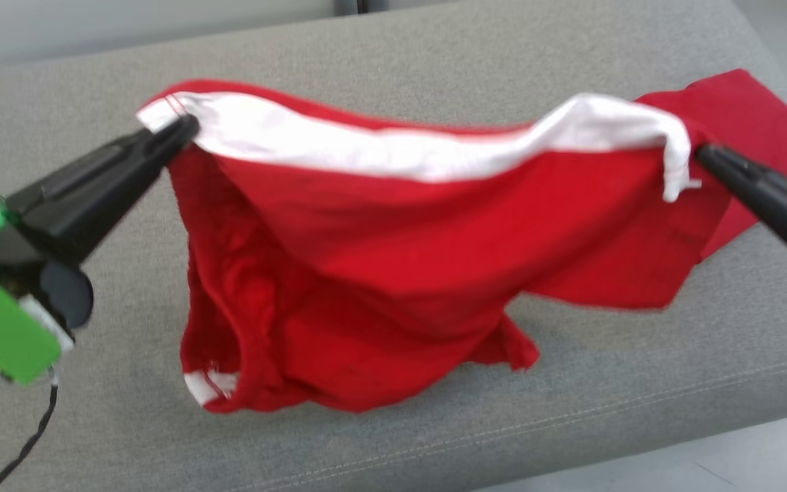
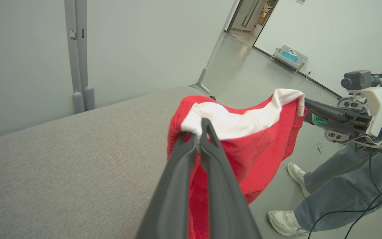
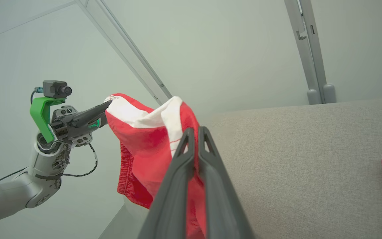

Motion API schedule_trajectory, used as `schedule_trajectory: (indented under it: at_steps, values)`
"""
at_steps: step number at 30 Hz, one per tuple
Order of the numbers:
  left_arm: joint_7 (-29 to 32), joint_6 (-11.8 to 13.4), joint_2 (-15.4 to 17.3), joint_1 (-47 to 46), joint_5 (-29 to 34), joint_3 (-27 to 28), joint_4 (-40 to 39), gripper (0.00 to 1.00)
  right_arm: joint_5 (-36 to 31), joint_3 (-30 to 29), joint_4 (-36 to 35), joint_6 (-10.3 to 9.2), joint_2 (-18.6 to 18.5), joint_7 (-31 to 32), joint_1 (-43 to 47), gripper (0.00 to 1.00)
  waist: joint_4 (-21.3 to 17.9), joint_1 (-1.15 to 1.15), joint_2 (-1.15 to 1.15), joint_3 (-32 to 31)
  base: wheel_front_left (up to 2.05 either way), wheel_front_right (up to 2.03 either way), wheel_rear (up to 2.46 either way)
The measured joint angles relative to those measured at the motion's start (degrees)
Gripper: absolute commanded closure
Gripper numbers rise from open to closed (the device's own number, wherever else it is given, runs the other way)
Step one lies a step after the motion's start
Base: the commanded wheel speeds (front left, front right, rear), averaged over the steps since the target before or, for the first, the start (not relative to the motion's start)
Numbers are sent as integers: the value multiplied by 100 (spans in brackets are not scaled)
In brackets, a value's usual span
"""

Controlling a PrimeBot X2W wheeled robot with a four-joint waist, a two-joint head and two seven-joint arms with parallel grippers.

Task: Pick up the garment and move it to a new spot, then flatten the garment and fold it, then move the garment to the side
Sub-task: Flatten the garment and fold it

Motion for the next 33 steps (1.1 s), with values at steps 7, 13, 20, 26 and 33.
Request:
schedule_trajectory:
  at_steps: [7,13,20,26,33]
  values:
    - [304,-1,-698,-1107,51,-478,1928,100,658,-419,1594,-690,1395,257,-1604,100,250,0,0,576,0,0,0]
    - [-316,-9,-1651,-2588,1311,-633,3075,100,-110,-692,2677,-1225,2592,-21,-3719,100,523,0,0,1023,0,0,0]
    - [-1434,-152,-2521,-3717,1954,-458,3086,100,-880,-654,2950,-1118,2909,-342,-5239,100,767,0,0,1600,0,0,0]
    - [-1965,-546,-2270,-2644,2204,-721,2795,100,-961,151,2395,-850,2886,-203,-4133,100,821,1,0,2125,0,0,0]
    - [-2592,-761,-1902,-1003,2496,-906,2941,100,-915,768,2485,-406,2744,-357,-2163,100,720,1,0,2560,0,0,0]
